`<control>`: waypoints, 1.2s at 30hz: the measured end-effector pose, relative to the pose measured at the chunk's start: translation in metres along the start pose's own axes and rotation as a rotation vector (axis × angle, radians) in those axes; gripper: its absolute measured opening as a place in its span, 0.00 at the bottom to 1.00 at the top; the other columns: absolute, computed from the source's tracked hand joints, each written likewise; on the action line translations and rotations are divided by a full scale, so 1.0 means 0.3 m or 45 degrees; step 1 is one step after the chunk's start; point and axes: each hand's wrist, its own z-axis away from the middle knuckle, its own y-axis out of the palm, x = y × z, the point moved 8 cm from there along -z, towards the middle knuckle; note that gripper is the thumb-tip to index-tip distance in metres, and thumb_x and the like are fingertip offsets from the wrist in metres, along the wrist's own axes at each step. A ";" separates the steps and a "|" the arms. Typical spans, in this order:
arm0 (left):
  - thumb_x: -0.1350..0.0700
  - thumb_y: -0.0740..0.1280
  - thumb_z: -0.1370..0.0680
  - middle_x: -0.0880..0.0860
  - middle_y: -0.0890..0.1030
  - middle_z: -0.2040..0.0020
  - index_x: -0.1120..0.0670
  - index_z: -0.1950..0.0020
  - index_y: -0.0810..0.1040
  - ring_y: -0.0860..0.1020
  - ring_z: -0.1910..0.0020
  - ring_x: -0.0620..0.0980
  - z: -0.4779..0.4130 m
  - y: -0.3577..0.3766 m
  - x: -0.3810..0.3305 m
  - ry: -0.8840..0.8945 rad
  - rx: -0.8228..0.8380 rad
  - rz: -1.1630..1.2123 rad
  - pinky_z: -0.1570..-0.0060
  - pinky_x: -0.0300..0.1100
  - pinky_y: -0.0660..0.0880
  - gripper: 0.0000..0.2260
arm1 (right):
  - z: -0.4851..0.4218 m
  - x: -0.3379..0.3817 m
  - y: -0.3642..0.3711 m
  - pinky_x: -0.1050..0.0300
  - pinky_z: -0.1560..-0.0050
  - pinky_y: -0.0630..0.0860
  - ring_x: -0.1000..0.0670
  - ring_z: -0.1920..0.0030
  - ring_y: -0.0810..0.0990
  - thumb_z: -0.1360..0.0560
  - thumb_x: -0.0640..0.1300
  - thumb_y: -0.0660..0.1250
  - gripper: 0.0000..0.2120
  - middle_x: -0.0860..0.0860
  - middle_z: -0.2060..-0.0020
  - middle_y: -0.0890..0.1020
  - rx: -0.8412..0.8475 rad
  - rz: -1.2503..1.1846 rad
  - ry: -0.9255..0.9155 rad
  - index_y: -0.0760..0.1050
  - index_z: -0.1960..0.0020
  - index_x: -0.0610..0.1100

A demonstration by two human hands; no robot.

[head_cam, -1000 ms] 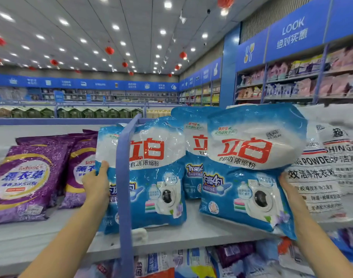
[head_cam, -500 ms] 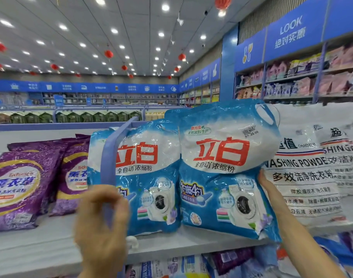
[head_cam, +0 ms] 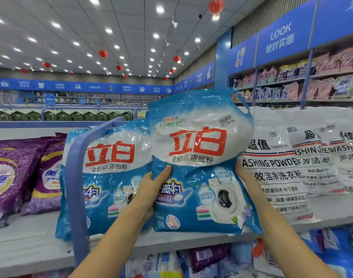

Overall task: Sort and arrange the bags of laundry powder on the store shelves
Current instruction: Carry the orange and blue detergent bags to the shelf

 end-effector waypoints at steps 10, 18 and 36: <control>0.45 0.76 0.38 0.50 0.86 0.62 0.53 0.57 0.81 0.84 0.64 0.49 0.029 -0.038 -0.007 0.302 -0.309 -0.208 0.63 0.44 0.79 0.16 | -0.082 0.107 -0.020 0.53 0.55 0.79 0.46 0.51 0.81 0.23 0.50 0.62 0.11 0.44 0.51 0.83 -0.143 -0.035 -0.091 0.76 0.53 0.43; 0.41 0.71 0.30 0.46 0.83 0.56 0.51 0.53 0.80 0.80 0.55 0.41 0.060 -0.070 -0.021 0.530 -0.570 -0.588 0.54 0.41 0.76 0.14 | -0.145 0.242 0.001 0.71 0.75 0.68 0.54 0.71 0.74 0.24 0.47 0.67 0.18 0.47 0.70 0.78 -0.357 0.719 -0.502 0.74 0.68 0.37; 0.47 0.54 0.18 0.54 0.79 0.46 0.57 0.29 0.61 0.77 0.48 0.56 -0.124 -0.048 -0.005 0.436 -0.740 -0.641 0.44 0.55 0.73 0.21 | -0.341 0.098 0.010 0.52 0.62 0.79 0.44 0.62 0.80 0.23 0.41 0.63 0.05 0.42 0.59 0.81 -0.619 0.314 -0.401 0.72 0.58 0.43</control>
